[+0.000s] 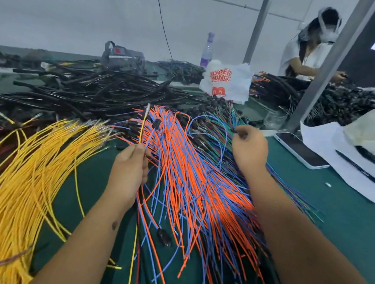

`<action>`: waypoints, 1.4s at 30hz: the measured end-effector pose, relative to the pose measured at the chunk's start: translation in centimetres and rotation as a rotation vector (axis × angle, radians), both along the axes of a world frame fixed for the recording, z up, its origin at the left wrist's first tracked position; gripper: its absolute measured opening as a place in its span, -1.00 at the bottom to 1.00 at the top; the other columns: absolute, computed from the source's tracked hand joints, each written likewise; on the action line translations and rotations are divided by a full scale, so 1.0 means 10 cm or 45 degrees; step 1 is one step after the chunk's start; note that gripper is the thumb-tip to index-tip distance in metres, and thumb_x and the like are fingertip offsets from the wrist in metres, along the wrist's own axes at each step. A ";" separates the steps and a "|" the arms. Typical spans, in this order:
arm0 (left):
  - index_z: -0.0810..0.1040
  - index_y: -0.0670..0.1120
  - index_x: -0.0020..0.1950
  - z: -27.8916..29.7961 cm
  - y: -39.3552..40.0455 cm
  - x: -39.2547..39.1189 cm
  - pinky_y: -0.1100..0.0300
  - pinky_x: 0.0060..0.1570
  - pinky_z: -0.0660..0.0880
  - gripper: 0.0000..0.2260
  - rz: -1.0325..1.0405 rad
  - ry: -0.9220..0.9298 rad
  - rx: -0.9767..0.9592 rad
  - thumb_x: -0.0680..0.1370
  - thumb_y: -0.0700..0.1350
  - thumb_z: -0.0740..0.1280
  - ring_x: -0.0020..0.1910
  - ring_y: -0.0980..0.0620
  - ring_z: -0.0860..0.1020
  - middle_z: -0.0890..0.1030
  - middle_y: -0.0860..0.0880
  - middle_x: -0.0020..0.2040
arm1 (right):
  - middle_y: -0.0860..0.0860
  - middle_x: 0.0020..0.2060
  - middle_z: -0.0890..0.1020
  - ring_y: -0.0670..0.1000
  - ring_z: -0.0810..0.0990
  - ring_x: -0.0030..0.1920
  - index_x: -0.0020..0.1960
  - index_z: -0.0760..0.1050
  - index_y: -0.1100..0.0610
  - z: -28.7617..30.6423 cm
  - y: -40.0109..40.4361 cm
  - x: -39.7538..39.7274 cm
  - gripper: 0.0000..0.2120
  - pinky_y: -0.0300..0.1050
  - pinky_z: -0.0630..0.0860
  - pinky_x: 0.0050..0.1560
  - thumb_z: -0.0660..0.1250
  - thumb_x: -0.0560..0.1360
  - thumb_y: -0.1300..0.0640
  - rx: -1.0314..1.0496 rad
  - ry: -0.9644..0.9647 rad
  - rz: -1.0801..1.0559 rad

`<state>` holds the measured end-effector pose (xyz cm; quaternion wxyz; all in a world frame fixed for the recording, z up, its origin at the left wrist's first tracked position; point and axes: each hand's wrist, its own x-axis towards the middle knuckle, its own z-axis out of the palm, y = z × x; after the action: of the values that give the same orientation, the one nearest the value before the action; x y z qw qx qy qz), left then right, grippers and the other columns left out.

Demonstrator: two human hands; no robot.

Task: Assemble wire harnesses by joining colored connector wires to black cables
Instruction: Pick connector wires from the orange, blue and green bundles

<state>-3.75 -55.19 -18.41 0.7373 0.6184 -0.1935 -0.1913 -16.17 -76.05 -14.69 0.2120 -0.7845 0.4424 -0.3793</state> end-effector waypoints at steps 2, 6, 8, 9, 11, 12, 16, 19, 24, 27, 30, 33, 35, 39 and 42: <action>0.36 -0.09 -0.26 0.00 0.00 0.00 0.34 -0.60 0.09 -0.67 -0.002 -0.012 0.014 0.69 -0.11 0.05 -0.57 0.15 0.10 0.19 0.11 -0.52 | 0.17 0.21 0.54 0.24 0.49 0.21 0.28 0.53 0.11 -0.02 -0.14 -0.08 -0.64 0.07 0.46 0.20 0.30 0.49 0.15 0.034 0.272 -0.107; 0.36 -0.08 -0.26 0.02 0.01 -0.03 0.32 -0.59 0.10 -0.67 0.003 -0.046 0.061 0.69 -0.11 0.05 -0.56 0.13 0.11 0.20 0.09 -0.51 | 0.23 0.22 0.50 0.27 0.40 0.27 0.25 0.50 0.18 -0.10 -0.26 -0.18 -0.63 0.06 0.39 0.21 0.31 0.54 -0.01 0.014 0.667 -0.123; 0.36 -0.08 -0.26 0.02 0.02 -0.04 0.31 -0.58 0.09 -0.68 0.003 -0.057 0.065 0.68 -0.11 0.05 -0.55 0.13 0.11 0.20 0.10 -0.51 | 0.22 0.21 0.52 0.26 0.42 0.25 0.25 0.50 0.16 -0.13 -0.27 -0.18 -0.65 0.05 0.39 0.20 0.30 0.56 -0.02 -0.038 0.674 -0.121; 0.36 -0.08 -0.26 0.02 0.02 -0.04 0.30 -0.57 0.09 -0.68 0.005 -0.062 0.071 0.68 -0.10 0.04 -0.55 0.13 0.11 0.20 0.10 -0.51 | 0.21 0.20 0.53 0.26 0.44 0.24 0.25 0.49 0.15 -0.13 -0.28 -0.17 -0.67 0.05 0.39 0.19 0.29 0.57 -0.01 -0.041 0.658 -0.114; 0.36 -0.08 -0.26 0.02 0.02 -0.04 0.30 -0.57 0.11 -0.67 0.008 -0.070 0.084 0.68 -0.09 0.05 -0.55 0.13 0.12 0.20 0.11 -0.52 | 0.20 0.19 0.54 0.25 0.48 0.21 0.26 0.45 0.13 -0.13 -0.30 -0.15 -0.69 0.05 0.39 0.17 0.28 0.58 0.02 0.001 0.613 -0.105; 0.36 -0.08 -0.26 0.02 0.02 -0.04 0.30 -0.57 0.11 -0.67 0.008 -0.073 0.085 0.68 -0.09 0.05 -0.55 0.13 0.12 0.20 0.11 -0.52 | 0.19 0.18 0.54 0.25 0.49 0.19 0.26 0.41 0.15 -0.13 -0.31 -0.14 -0.69 0.06 0.39 0.16 0.27 0.59 0.02 0.036 0.590 -0.105; 0.37 -0.07 -0.25 0.01 0.03 -0.03 0.29 -0.56 0.10 -0.68 -0.003 -0.074 0.073 0.68 -0.08 0.05 -0.54 0.12 0.11 0.20 0.11 -0.51 | 0.17 -0.09 0.54 0.25 0.53 0.02 0.03 0.42 0.19 -0.09 -0.38 -0.15 -0.78 0.03 0.42 0.06 0.23 0.61 0.02 0.147 0.520 -0.075; 0.37 -0.07 -0.25 0.01 0.03 -0.02 0.31 -0.58 0.12 -0.68 -0.011 -0.075 0.076 0.68 -0.07 0.06 -0.55 0.13 0.12 0.20 0.11 -0.51 | 0.12 -0.30 0.52 0.20 0.48 -0.18 -0.14 0.51 0.17 -0.08 -0.42 -0.19 -0.80 -0.08 0.39 -0.15 0.24 0.61 0.11 0.137 0.244 -0.083; 0.37 -0.08 -0.25 0.01 0.03 -0.02 0.30 -0.57 0.12 -0.67 -0.007 -0.075 0.081 0.68 -0.08 0.05 -0.54 0.14 0.12 0.20 0.12 -0.51 | 0.09 -0.25 0.55 0.12 0.47 -0.23 -0.06 0.59 0.23 -0.02 -0.45 -0.26 -0.82 -0.16 0.24 -0.22 0.25 0.59 0.17 -0.053 -0.161 -0.190; 0.37 -0.08 -0.25 0.01 0.02 -0.02 0.30 -0.57 0.11 -0.67 -0.008 -0.060 0.077 0.69 -0.09 0.05 -0.54 0.14 0.12 0.21 0.12 -0.51 | 0.19 -0.06 0.56 0.02 0.41 -0.16 -0.03 0.58 0.28 0.05 -0.48 -0.31 -0.82 -0.25 0.19 -0.19 0.23 0.58 0.22 -0.167 -0.373 -0.206; 0.36 -0.09 -0.25 0.02 0.02 -0.02 0.32 -0.58 0.11 -0.68 -0.012 -0.045 0.065 0.69 -0.09 0.05 -0.56 0.14 0.12 0.21 0.11 -0.52 | 0.13 -0.08 0.48 0.00 0.39 -0.12 -0.01 0.53 0.31 0.16 -0.46 -0.34 -0.84 -0.27 0.22 -0.11 0.21 0.58 0.24 -0.303 -0.583 -0.202; 0.36 -0.09 -0.25 0.03 0.02 -0.03 0.32 -0.58 0.10 -0.68 -0.015 -0.024 0.037 0.69 -0.10 0.05 -0.57 0.15 0.12 0.20 0.11 -0.52 | 0.04 -0.10 0.40 0.05 0.43 -0.13 -0.05 0.49 0.20 0.34 -0.44 -0.33 -0.87 -0.18 0.36 -0.11 0.18 0.58 0.22 -0.402 -0.741 -0.154; 0.37 -0.09 -0.25 0.04 0.03 -0.03 0.31 -0.58 0.10 -0.68 -0.015 -0.021 0.032 0.69 -0.10 0.04 -0.56 0.15 0.12 0.21 0.11 -0.51 | -0.05 -0.14 0.37 0.17 0.50 -0.17 -0.13 0.39 -0.02 0.51 -0.40 -0.32 -0.83 -0.01 0.49 -0.21 0.17 0.58 0.20 -0.378 -0.927 -0.108; 0.37 -0.09 -0.24 0.03 0.03 -0.03 0.31 -0.58 0.12 -0.68 -0.015 -0.011 0.027 0.69 -0.09 0.04 -0.56 0.15 0.12 0.21 0.10 -0.50 | -0.09 -0.27 0.47 -0.11 0.53 -0.24 -0.16 0.43 0.02 0.65 -0.38 -0.35 -0.90 -0.17 0.46 -0.17 0.21 0.52 0.15 -0.362 -0.854 0.029; 0.37 -0.09 -0.24 0.03 0.03 -0.02 0.31 -0.58 0.12 -0.68 -0.011 -0.015 0.036 0.69 -0.09 0.05 -0.57 0.15 0.13 0.22 0.11 -0.51 | 0.04 -0.49 0.51 -0.07 0.43 -0.48 -0.28 0.51 0.23 0.59 -0.42 -0.40 -0.73 -0.11 0.38 -0.28 0.22 0.47 0.06 -0.079 -0.340 0.236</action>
<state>-3.98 -54.87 -18.13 0.7266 0.6289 -0.1977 -0.1935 -20.21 -80.27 -8.76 0.2786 -0.7708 0.3243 -0.4724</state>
